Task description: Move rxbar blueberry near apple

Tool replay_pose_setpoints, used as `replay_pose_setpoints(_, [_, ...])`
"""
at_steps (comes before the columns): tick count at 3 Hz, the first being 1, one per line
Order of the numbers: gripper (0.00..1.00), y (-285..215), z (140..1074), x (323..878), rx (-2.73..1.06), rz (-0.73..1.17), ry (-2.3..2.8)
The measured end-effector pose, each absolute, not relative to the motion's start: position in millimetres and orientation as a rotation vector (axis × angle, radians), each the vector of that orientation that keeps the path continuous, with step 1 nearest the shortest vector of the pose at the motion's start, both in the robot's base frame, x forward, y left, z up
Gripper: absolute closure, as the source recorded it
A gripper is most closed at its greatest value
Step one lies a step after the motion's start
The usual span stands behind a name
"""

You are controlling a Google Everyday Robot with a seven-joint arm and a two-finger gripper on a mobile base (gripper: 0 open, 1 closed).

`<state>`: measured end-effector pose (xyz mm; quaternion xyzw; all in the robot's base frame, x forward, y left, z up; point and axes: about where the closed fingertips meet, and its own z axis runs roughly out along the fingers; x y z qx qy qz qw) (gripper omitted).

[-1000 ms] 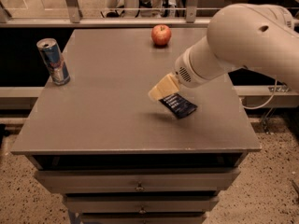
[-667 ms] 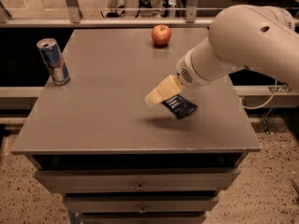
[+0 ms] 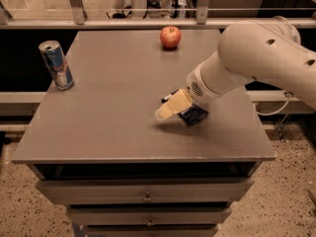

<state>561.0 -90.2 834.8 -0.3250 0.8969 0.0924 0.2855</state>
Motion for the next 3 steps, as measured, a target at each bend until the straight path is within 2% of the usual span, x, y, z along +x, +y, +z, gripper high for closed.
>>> replay_pose_setpoints(1, [0.17, -92.2, 826.3, 559.8, -0.869, 0.26, 2.405])
replay_pose_setpoints(3, [0.64, -94.3, 823.0, 561.9, -0.848, 0.275, 2.414])
